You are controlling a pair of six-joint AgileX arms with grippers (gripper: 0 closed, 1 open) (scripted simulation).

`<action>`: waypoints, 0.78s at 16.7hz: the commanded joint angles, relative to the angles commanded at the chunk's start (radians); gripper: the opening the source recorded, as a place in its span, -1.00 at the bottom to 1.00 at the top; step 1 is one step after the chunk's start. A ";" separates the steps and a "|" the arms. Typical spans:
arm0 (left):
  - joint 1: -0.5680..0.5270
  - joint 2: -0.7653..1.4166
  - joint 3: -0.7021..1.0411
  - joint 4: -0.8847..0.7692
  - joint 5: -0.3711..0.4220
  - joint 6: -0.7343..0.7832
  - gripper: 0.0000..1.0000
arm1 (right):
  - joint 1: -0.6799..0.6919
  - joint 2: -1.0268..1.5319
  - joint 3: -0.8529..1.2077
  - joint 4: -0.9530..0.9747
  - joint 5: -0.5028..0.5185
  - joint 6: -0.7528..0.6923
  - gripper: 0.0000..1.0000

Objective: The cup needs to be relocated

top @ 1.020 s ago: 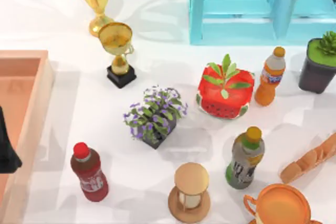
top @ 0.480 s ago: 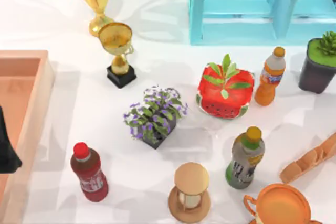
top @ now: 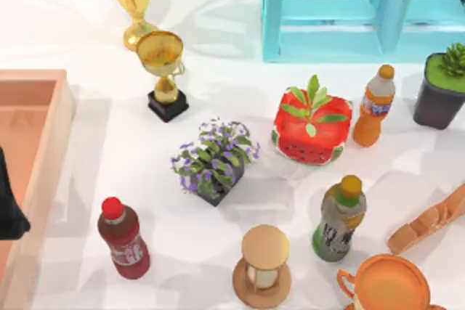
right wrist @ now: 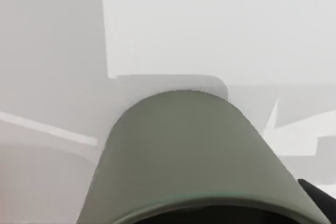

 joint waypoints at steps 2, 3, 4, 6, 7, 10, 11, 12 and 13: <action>0.000 0.000 0.000 0.000 0.000 0.000 1.00 | 0.000 0.000 0.000 0.000 0.000 0.000 -1.00; 0.000 0.000 0.000 0.000 0.000 0.000 1.00 | 0.000 0.000 0.000 0.000 0.000 0.000 -1.00; 0.000 0.000 0.000 0.000 0.000 0.000 1.00 | 0.000 0.000 0.000 0.000 0.000 0.000 -1.00; 0.000 0.000 0.000 0.000 0.000 0.000 1.00 | -0.002 0.000 0.003 -0.002 0.000 -0.001 -1.00; 0.000 0.000 0.000 0.000 0.000 0.000 1.00 | -0.011 0.008 0.016 -0.013 0.001 -0.010 -1.00; 0.000 0.000 0.000 0.000 0.000 0.000 1.00 | -0.075 0.054 0.119 -0.082 0.008 -0.074 -1.00; 0.000 0.000 0.000 0.000 0.000 0.000 1.00 | -0.104 0.074 0.175 -0.114 0.012 -0.103 -1.00; 0.000 0.000 0.000 0.000 0.000 0.000 1.00 | -0.136 0.096 0.239 -0.149 0.015 -0.135 -1.00; 0.000 0.000 0.000 0.000 0.000 0.000 1.00 | -0.170 0.117 0.308 -0.186 0.019 -0.168 -1.00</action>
